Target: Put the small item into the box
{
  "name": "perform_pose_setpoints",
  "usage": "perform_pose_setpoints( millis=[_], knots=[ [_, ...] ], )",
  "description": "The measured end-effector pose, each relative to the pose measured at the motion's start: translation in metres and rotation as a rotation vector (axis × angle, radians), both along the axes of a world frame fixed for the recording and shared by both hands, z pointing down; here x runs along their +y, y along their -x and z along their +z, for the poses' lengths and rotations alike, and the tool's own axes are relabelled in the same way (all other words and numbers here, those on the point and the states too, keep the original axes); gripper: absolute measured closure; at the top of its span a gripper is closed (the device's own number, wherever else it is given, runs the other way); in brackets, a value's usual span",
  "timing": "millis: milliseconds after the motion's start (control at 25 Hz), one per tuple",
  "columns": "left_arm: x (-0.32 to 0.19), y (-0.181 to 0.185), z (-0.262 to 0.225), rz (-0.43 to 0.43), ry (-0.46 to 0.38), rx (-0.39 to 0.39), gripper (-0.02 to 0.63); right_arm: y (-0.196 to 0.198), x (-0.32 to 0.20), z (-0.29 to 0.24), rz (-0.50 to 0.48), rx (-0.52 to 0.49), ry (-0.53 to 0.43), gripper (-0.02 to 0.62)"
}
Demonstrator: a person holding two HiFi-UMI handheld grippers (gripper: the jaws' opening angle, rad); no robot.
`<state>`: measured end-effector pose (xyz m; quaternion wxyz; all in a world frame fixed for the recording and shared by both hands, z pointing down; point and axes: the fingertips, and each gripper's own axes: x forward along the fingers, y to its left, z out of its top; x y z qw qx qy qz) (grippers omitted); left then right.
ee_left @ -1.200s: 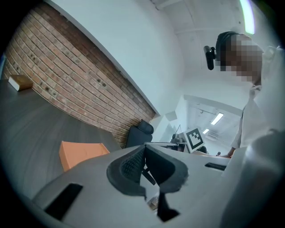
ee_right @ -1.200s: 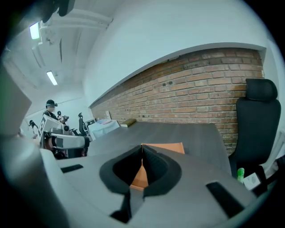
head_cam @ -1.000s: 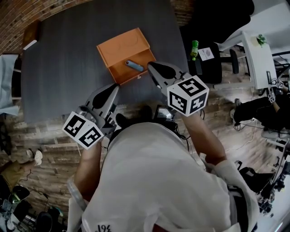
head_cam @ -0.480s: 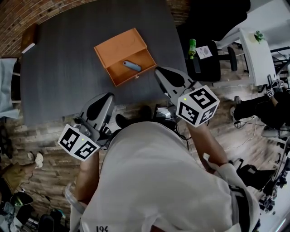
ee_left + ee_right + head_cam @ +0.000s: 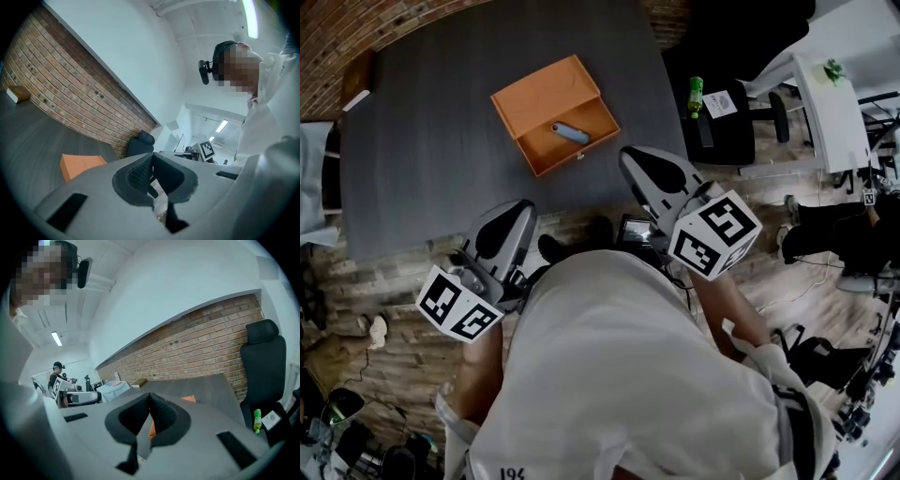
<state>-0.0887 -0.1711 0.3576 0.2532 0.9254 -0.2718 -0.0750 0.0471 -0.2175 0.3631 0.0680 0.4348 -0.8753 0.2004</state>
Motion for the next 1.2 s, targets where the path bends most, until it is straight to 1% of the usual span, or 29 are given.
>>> perform_pose_setpoints(
  millis=[240, 600, 1200],
  knots=[
    [0.007, -0.007, -0.005, 0.023, -0.008, 0.004, 0.597, 0.007, 0.01, -0.002, -0.03, 0.013, -0.013, 0.583],
    [0.005, -0.011, -0.003, 0.037, -0.003, 0.002, 0.597, -0.005, 0.007, -0.002, -0.003, 0.038, -0.017, 0.583],
    [0.0, -0.014, -0.003, 0.046, 0.007, 0.001, 0.597, 0.004, 0.004, -0.008, -0.035, 0.064, -0.041, 0.583]
  ],
)
